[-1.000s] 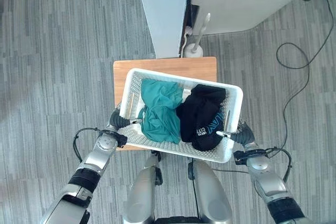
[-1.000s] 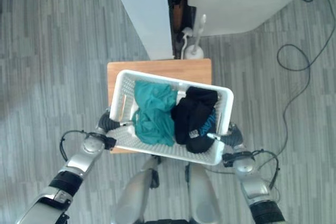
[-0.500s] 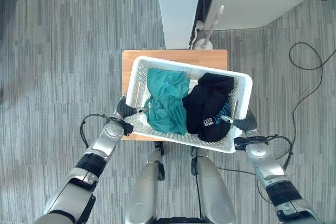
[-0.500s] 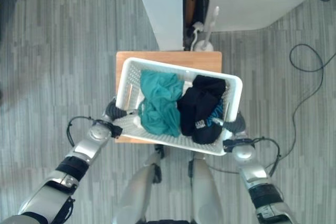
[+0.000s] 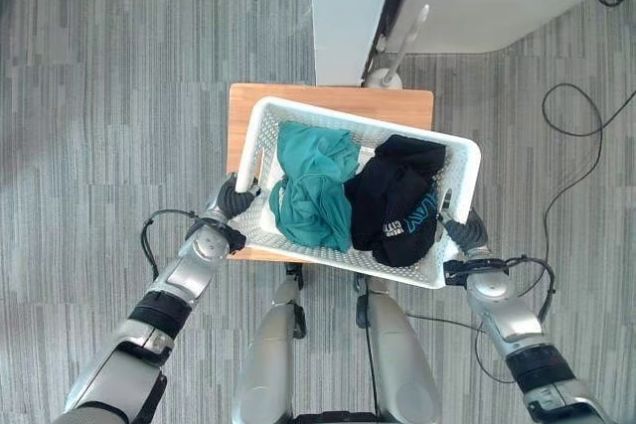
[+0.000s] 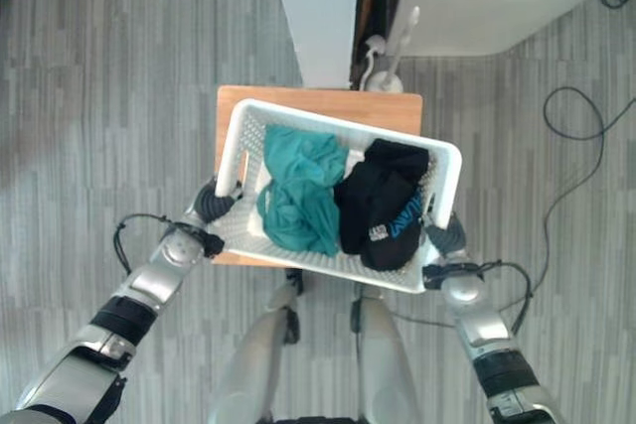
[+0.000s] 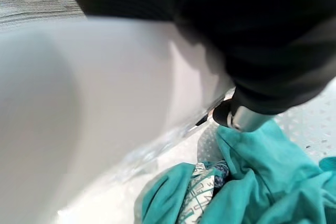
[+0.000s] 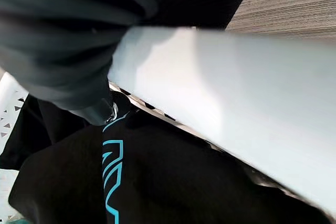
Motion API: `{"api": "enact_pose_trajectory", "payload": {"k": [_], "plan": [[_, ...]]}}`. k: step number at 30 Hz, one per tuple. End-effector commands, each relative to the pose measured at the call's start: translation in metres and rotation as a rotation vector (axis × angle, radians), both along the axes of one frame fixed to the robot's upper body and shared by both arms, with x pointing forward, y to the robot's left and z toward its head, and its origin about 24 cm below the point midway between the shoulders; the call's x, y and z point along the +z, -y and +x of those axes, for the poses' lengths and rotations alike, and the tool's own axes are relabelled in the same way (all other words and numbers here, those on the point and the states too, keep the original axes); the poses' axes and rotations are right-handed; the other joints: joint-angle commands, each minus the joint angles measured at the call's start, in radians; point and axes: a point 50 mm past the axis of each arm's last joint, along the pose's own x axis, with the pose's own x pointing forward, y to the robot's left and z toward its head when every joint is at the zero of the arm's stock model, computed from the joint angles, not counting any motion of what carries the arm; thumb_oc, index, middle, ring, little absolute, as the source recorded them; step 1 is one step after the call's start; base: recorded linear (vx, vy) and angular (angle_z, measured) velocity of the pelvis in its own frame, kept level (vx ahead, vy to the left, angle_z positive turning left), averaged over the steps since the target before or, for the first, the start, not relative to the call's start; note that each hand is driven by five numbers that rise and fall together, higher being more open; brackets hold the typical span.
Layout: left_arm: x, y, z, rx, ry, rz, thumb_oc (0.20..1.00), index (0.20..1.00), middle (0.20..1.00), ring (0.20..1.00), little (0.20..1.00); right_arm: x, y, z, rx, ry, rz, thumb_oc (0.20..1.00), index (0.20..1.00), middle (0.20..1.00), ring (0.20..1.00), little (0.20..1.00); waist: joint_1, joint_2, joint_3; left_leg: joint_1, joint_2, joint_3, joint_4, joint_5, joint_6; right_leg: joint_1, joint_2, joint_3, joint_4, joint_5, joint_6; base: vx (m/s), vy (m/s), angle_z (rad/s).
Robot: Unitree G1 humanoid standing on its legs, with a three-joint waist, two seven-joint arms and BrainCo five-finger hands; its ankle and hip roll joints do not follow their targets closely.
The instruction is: Grab the laundry basket,head to the washer,open it,put in the laundry and shut it.
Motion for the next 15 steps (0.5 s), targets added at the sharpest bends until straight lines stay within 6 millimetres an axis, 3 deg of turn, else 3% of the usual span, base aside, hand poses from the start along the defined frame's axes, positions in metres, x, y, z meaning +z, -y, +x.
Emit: {"api": "enact_pose_trajectory", "payload": {"k": [1,8,12,15], "plan": [[0.015,-0.003,-0.009,-0.081,0.074,0.011,0.200,0.200,0.200,0.200,0.200,-0.003,-0.021,-0.019,0.170,0.001,0.106,0.200,0.200,0.200,0.200,0.200,0.014,-0.041,-0.054,-0.023,0.012,-0.035,0.112,-0.157,-0.007,0.052,-0.123,0.001,-0.066,0.009,0.065,0.00,0.000,0.00],[0.037,-0.026,-0.033,-0.133,0.125,0.057,0.200,0.200,0.200,0.200,0.200,0.011,0.010,-0.037,0.158,0.015,0.123,0.200,0.200,0.200,0.200,0.200,0.026,-0.053,-0.110,0.096,0.010,-0.026,0.114,-0.196,-0.003,0.169,-0.140,-0.011,-0.054,-0.011,0.077,0.05,0.026,0.00],[0.055,-0.026,-0.042,-0.196,0.162,0.094,0.200,0.200,0.200,0.200,0.200,0.026,0.026,-0.048,0.153,0.044,0.117,0.200,0.200,0.200,0.200,0.200,0.022,-0.054,-0.142,0.191,0.003,-0.025,0.097,-0.212,0.006,0.251,-0.144,-0.024,-0.041,-0.029,0.085,0.07,0.046,0.04],[0.064,-0.015,-0.048,-0.284,0.169,0.107,0.200,0.200,0.200,0.200,0.200,0.030,0.037,-0.058,0.146,0.037,0.149,0.200,0.200,0.200,0.200,0.200,0.016,-0.051,-0.170,0.263,-0.014,-0.025,0.093,-0.222,0.024,0.304,-0.152,-0.031,-0.015,-0.038,0.094,0.05,0.094,0.05]]}}
